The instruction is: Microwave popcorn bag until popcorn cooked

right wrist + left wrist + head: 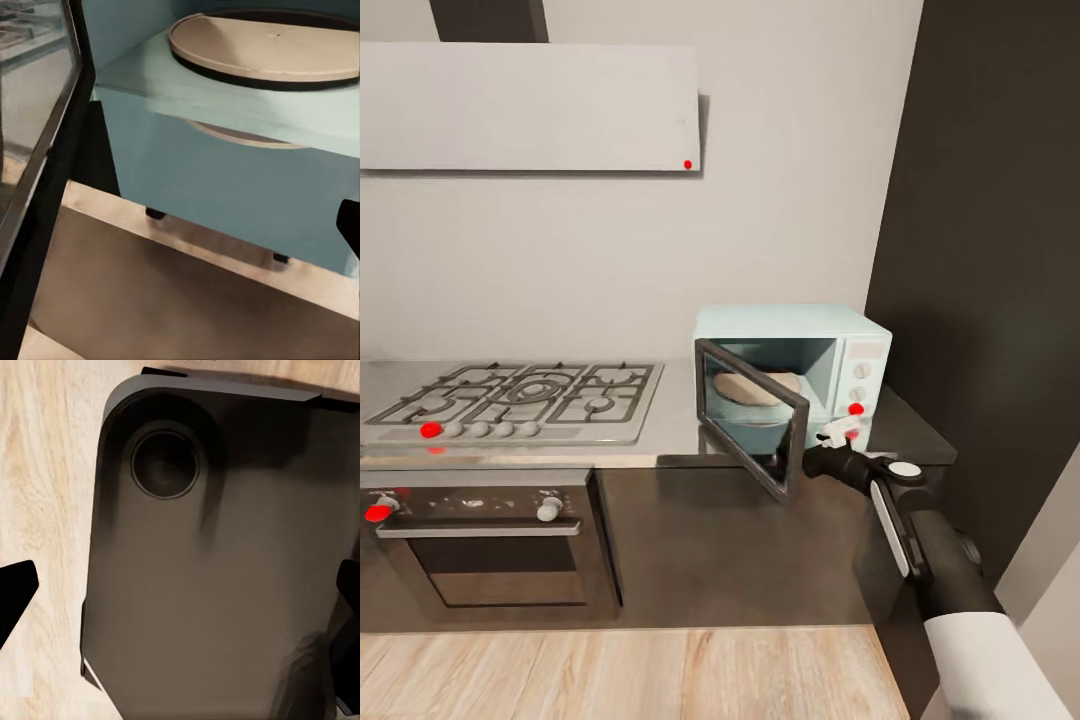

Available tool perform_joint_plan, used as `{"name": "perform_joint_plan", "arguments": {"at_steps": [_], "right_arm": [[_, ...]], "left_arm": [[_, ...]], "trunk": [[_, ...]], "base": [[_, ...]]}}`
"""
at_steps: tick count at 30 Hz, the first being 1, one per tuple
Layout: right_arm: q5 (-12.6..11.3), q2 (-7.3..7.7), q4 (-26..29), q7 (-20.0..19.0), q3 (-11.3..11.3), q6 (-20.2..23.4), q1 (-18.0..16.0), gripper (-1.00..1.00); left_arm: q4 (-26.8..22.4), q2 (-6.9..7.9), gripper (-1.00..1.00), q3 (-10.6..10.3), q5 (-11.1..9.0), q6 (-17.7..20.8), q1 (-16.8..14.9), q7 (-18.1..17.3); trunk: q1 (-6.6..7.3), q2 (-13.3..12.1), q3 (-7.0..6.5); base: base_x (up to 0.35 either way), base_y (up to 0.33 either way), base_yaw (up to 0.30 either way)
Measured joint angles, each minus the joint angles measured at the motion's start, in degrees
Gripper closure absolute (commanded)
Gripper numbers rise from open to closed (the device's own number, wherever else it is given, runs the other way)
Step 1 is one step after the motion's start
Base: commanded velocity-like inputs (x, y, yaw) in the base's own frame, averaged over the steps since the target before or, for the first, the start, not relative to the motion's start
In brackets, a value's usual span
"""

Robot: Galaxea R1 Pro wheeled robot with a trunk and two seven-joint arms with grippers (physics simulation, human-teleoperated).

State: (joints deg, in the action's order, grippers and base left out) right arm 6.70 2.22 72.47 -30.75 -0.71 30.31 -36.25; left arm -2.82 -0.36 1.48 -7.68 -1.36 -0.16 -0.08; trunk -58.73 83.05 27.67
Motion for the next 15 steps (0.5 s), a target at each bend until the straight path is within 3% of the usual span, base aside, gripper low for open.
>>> {"name": "perform_joint_plan", "arguments": {"at_steps": [3, 7, 11, 15], "right_arm": [[0.02, 0.12, -0.01, 0.0, -0.01, 0.0, 0.0, -1.0], [-0.05, 0.29, -0.02, -0.3, -0.01, 0.0, -0.01, -1.0], [0.06, 0.43, 0.09, -6.34, -0.07, 0.09, 0.0, -1.0], [0.02, 0.44, 0.04, -9.78, -0.02, 0.11, 0.0, -1.0]], "left_arm": [[0.0, 0.02, -1.0, 0.0, 0.0, 0.0, 0.0, 0.0], [0.0, 0.02, -1.0, -0.02, 0.02, 0.01, 0.0, 0.0], [0.0, 0.05, -1.0, -0.08, 0.03, -0.01, 0.01, -0.03], [0.0, 0.04, -1.0, -0.08, 0.04, -0.05, 0.01, -0.07]], "trunk": [[0.0, 0.0, 0.0], [0.0, 0.0, 0.0], [0.0, 0.0, 0.0], [0.0, 0.0, 0.0]], "base": [[0.0, 0.246, 0.0], [0.0, 0.037, 0.0], [0.0, 0.003, 0.0], [0.0, 0.0, 0.0]]}}
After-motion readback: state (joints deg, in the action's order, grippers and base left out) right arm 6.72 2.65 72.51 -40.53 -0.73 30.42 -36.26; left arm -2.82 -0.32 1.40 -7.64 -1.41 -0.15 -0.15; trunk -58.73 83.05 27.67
